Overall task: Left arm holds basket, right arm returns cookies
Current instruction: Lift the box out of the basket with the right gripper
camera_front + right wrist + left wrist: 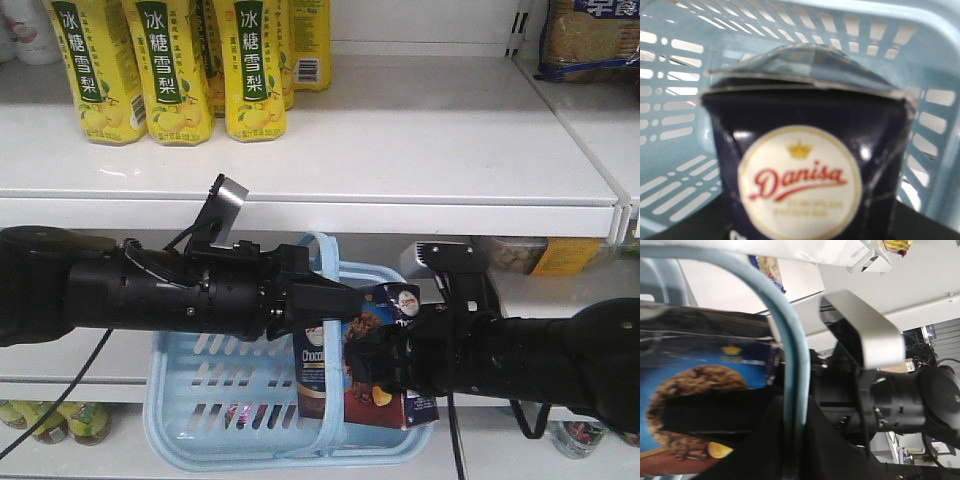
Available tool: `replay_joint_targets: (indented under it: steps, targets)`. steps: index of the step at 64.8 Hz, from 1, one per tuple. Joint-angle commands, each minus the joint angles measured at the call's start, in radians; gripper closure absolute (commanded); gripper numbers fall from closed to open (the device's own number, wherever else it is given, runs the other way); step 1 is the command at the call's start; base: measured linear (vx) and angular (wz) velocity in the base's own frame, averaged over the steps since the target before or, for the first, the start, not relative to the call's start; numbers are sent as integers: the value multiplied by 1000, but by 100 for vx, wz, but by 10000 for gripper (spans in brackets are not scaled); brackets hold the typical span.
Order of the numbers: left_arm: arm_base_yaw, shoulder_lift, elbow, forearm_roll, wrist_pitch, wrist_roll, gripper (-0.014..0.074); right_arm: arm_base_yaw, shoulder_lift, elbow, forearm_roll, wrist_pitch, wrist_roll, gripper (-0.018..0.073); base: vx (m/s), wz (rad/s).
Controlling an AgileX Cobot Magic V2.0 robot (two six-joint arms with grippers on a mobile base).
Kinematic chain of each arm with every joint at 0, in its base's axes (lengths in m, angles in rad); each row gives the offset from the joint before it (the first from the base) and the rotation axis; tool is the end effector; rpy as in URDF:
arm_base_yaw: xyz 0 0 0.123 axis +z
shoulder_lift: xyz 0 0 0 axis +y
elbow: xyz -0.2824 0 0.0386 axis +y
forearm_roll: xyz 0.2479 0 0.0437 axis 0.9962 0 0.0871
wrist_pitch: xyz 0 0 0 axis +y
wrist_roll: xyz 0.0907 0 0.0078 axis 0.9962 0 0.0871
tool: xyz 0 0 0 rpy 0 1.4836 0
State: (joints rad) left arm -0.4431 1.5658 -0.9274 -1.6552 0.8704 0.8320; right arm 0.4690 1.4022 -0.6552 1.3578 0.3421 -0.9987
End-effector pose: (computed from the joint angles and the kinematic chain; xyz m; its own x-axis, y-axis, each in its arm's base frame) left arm 0.2551 -0.1979 0.2673 -0.9396 -0.1018 -0.3267 0.2778 0.3309 -0.9019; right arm 0.2237 0.1470 0.2138 -0.7813 -0.0363 -0.6231 -0.4026 0.7921 0.4587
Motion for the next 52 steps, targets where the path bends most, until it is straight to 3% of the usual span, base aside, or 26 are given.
replay_joint_targets:
  steps: [1, 18, 32, 44, 52]
  targets:
    - [6, -34, -33, -98, -27, 11, 599, -5, -93, 5, -1, -30, -6, 426, 0, 0]
    - [6, -34, -33, -98, -27, 11, 599, -5, -252, 39, -165, -37, 106, 426, 0, 0]
    - [6, -34, -33, -98, -27, 11, 599, -17, -363, 39, -433, 0, 319, 426, 0, 0]
    - [6, -34, -33, -98, -27, 11, 599, -118, -448, 35, -704, 151, 512, 426, 0, 0]
    - [6, -34, -33, -98, -27, 11, 599, -195, -533, 35, -816, 209, 573, 426, 0, 0]
